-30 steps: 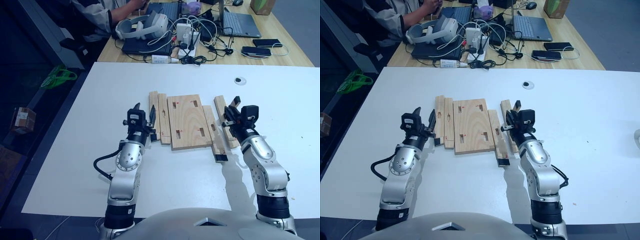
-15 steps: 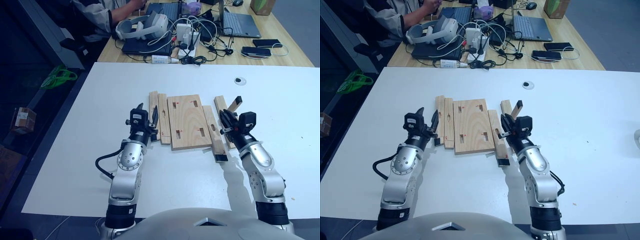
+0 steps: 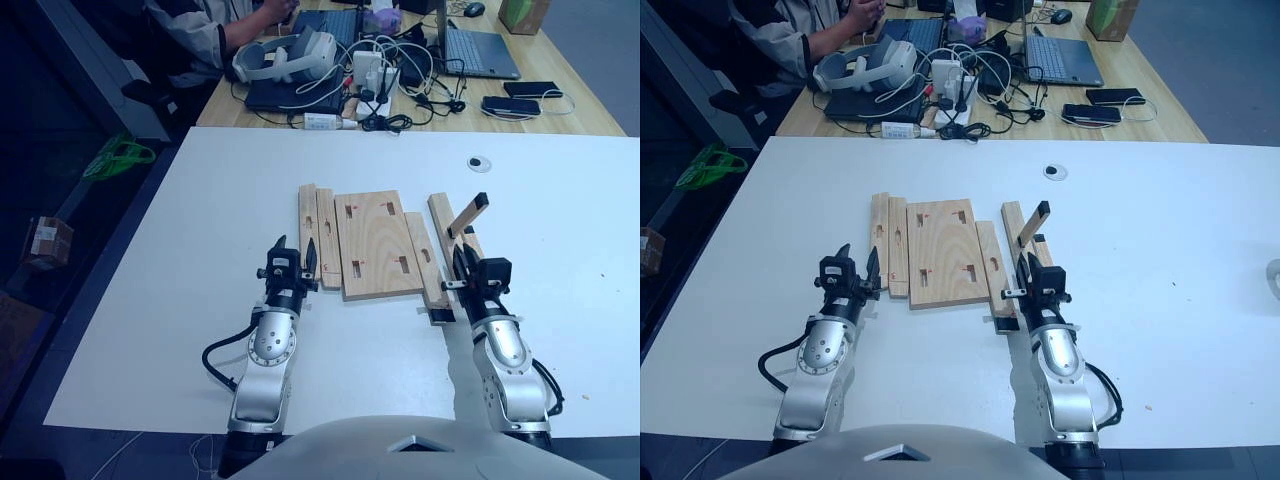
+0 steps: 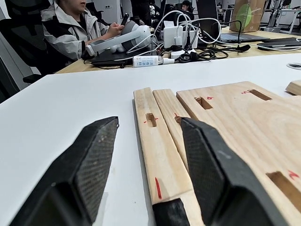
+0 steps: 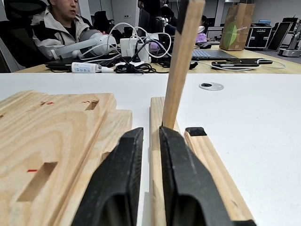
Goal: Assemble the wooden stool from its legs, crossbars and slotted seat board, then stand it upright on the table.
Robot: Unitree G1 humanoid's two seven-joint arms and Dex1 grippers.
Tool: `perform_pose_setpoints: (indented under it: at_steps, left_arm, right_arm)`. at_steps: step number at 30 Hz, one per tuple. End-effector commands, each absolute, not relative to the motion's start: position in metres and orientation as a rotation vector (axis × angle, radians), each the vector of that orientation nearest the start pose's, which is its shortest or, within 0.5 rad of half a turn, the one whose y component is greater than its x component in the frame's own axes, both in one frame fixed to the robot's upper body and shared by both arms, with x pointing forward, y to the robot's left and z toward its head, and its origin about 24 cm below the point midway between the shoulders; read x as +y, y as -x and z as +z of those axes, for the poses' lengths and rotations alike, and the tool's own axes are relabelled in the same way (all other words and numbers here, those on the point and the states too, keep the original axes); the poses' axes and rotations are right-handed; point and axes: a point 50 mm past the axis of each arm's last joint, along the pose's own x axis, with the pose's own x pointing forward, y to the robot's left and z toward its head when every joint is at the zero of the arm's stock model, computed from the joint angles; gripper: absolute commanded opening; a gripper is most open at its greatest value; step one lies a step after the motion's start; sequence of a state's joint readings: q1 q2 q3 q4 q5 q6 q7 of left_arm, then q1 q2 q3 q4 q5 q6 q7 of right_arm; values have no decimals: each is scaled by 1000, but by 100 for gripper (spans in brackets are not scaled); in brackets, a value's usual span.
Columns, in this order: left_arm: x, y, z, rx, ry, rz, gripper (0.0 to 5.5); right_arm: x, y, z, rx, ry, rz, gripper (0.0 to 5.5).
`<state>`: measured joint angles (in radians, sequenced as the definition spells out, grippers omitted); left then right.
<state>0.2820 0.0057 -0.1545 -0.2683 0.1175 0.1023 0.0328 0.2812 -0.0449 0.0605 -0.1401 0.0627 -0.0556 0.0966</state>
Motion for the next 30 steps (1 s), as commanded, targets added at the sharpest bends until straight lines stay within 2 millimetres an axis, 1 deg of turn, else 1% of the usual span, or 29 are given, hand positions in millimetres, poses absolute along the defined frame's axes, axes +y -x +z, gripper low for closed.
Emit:
perform_pose_setpoints:
  at_steps: [1,10,15,22,30]
  left_arm:
    - [131,-194,30,95,-59,-41,246]
    - [136,-196,36,34,-11,-13,246]
    - [139,-197,36,34,5,8,246]
    - [139,-197,38,21,30,23,246]
    - [133,-198,37,27,22,0,246]
  right_arm:
    - [-154,-196,21,42,-51,63,57]
    - [-155,-195,27,-4,-48,42,57]
    - [-156,-196,29,-18,-47,33,57]
    - [-154,-195,28,-12,-28,45,57]
    - [-154,-196,28,-11,-24,60,57]
